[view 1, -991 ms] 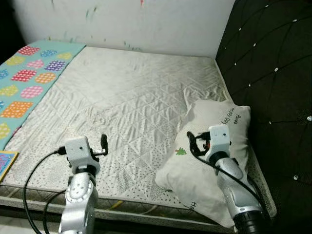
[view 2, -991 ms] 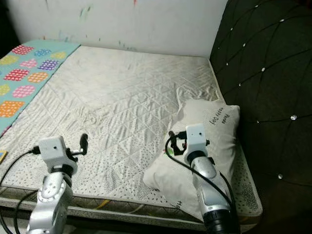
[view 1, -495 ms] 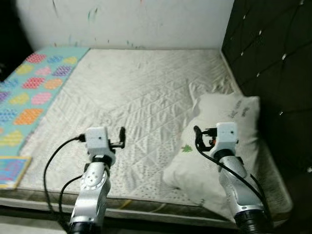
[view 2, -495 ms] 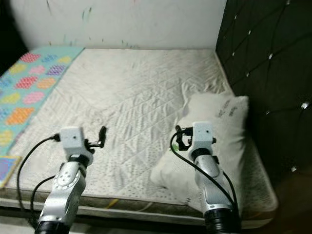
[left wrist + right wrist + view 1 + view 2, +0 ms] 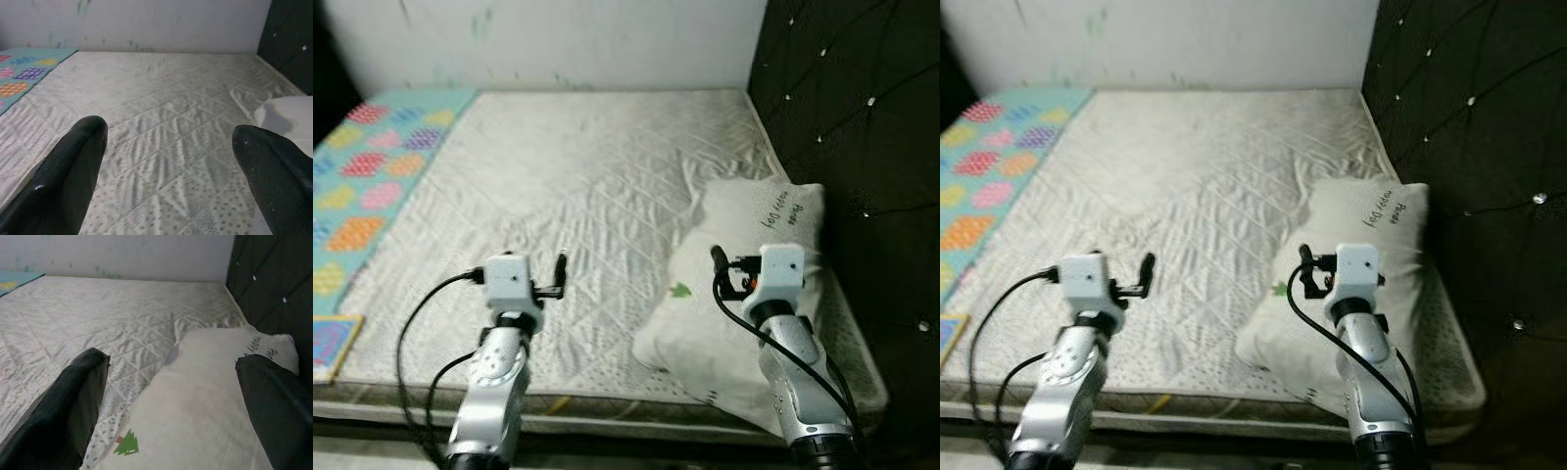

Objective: Clean up the room

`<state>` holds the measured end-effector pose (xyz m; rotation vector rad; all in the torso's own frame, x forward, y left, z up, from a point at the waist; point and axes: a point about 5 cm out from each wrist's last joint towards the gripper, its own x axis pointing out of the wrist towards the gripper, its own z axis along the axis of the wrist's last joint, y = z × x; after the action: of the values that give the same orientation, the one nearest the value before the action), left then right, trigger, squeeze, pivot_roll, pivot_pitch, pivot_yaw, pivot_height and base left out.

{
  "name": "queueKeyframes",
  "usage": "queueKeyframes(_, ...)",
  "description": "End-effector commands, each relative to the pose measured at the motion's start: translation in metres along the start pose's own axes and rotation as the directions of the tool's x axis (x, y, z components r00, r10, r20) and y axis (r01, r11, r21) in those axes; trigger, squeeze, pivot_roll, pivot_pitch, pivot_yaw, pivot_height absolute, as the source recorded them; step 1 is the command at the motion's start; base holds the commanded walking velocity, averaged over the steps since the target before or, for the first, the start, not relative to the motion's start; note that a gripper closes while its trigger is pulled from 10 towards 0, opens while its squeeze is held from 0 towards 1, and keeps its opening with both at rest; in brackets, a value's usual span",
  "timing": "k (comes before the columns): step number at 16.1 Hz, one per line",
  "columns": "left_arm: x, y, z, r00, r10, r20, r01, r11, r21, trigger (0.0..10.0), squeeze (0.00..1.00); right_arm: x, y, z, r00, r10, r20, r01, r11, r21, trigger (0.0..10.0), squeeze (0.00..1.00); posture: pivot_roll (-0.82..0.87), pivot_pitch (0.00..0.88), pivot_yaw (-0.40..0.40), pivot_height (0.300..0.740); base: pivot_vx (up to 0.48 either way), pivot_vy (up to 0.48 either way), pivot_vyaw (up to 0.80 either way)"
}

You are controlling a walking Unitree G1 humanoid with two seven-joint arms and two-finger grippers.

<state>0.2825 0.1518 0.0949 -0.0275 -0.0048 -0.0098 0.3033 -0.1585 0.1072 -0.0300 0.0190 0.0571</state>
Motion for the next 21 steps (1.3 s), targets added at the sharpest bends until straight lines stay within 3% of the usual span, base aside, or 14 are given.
queueKeyframes(1, -0.003, 0.009, 0.007, 0.999, 0.036, 0.031, -0.037, 0.999, 0.015, 10.0, 0.00, 0.000, 0.005, 0.001, 0.999, 0.032, -0.005, -0.032, 0.999, 0.004, 10.0, 0.00, 0.03, 0.151, 0.012, 0.740, 0.000, 0.000, -0.71)
queueKeyframes(3, -0.015, 0.026, 0.004, 0.996, 0.087, 0.021, -0.088, 0.996, 0.027, 10.0, 0.00, -0.002, 0.003, -0.003, 0.999, 0.034, -0.032, -0.033, 0.999, 0.016, 10.0, 0.00, 0.06, 0.189, -0.010, 0.740, 0.000, 0.000, -0.80)
queueKeyframes(5, -0.021, 0.030, 0.003, 0.995, 0.099, 0.015, -0.100, 0.994, 0.036, 10.0, 0.00, -0.003, 0.007, -0.005, 0.998, 0.047, -0.044, -0.046, 0.999, 0.021, 10.0, 0.00, 0.07, 0.192, -0.019, 0.740, 0.000, 0.000, -0.80)
queueKeyframes(8, -0.019, 0.025, 0.008, 0.994, 0.104, 0.032, -0.105, 0.994, 0.034, 10.0, 0.00, -0.001, 0.017, -0.001, 0.996, 0.087, -0.027, -0.087, 0.996, 0.022, 10.0, 0.00, 0.08, 0.188, -0.031, 0.740, 0.000, 0.000, -0.27)
queueKeyframes(12, -0.020, 0.024, 0.012, 0.992, 0.122, 0.043, -0.123, 0.992, 0.015, 10.0, 0.00, 0.004, 0.013, 0.001, 0.998, 0.058, -0.026, -0.057, 0.998, 0.040, 10.0, 0.00, 0.09, 0.187, -0.022, 0.740, 0.000, 0.000, 0.00)
queueKeyframes(21, -0.017, 0.018, 0.021, 0.996, 0.061, 0.063, -0.061, 0.998, 0.013, 10.0, 0.00, 0.009, 0.004, 0.001, 0.999, 0.015, -0.035, -0.014, 0.999, 0.037, 10.0, 0.00, 0.10, 0.237, -0.030, 0.740, 0.000, 0.000, -0.80)
